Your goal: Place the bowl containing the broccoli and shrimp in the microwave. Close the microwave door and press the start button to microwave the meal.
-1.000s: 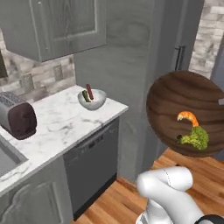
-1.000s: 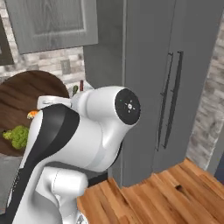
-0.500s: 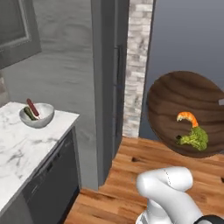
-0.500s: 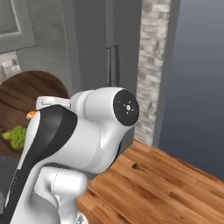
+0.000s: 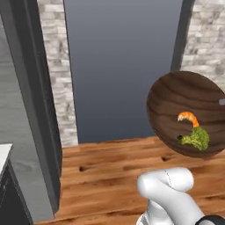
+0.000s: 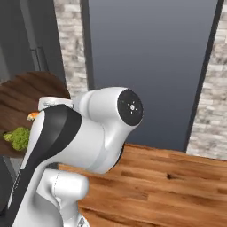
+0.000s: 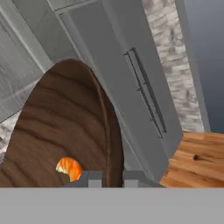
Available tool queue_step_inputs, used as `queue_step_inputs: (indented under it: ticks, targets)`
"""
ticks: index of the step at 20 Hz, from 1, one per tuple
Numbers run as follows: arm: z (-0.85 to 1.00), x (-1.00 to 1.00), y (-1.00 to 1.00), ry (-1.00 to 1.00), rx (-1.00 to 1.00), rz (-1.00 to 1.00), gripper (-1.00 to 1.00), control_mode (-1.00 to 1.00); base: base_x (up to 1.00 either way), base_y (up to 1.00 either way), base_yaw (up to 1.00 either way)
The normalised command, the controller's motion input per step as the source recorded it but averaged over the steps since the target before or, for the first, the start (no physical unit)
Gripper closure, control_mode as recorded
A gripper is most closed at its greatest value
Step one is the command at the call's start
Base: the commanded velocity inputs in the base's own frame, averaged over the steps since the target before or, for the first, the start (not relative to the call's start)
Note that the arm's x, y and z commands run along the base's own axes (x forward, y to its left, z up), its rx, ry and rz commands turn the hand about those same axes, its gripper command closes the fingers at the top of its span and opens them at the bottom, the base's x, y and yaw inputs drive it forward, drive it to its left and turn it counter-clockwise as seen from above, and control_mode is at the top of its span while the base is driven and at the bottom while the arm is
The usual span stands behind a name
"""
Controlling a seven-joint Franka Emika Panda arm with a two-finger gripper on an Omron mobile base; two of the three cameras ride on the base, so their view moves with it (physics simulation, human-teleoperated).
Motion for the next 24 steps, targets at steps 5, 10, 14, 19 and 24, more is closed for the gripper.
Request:
queue_step_inputs:
  ticks: [5, 10, 14, 19, 24]
  targets:
    - [0.0, 0.0, 0.0, 0.0, 0.0, 0.0, 1.0, 1.0, -0.67, -0.27, -0.65]
    - [0.0, 0.0, 0.0, 0.0, 0.0, 0.0, 1.0, 1.0, -1.0, -0.36, -0.54]
    - [0.0, 0.0, 0.0, 0.0, 0.0, 0.0, 1.0, 1.0, -0.8, -0.36, -0.6]
    - [0.0, 0.0, 0.0, 0.0, 0.0, 0.0, 1.0, 1.0, -0.14, -0.49, -0.7]
    - [0.0, 0.0, 0.0, 0.0, 0.0, 0.0, 1.0, 1.0, 0.02, -0.39, -0.79]
